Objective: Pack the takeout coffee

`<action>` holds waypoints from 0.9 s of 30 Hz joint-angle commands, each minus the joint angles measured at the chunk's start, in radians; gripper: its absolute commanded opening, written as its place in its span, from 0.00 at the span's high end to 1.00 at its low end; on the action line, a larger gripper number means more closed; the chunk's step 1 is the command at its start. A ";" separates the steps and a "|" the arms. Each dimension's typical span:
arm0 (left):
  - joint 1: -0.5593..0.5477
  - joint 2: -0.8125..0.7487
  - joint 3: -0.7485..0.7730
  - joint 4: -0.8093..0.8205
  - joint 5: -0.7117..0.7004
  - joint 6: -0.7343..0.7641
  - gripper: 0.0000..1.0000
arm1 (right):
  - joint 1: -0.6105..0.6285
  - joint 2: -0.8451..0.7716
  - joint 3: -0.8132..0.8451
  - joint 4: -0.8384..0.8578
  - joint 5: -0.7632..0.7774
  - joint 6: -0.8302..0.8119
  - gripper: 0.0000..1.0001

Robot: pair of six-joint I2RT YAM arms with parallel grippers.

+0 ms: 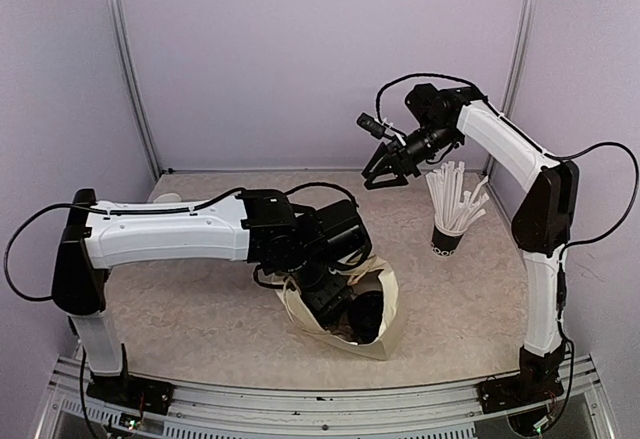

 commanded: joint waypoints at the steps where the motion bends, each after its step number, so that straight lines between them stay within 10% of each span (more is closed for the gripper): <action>1: -0.007 0.019 0.056 -0.080 0.076 -0.011 0.30 | -0.011 -0.064 0.014 -0.050 -0.007 -0.040 0.39; 7: -0.013 -0.022 0.079 -0.075 0.145 -0.065 0.11 | -0.011 -0.082 0.008 -0.049 -0.010 -0.042 0.39; 27: 0.031 -0.094 0.132 0.004 -0.002 -0.175 0.08 | -0.035 -0.127 0.035 -0.009 0.072 -0.014 0.38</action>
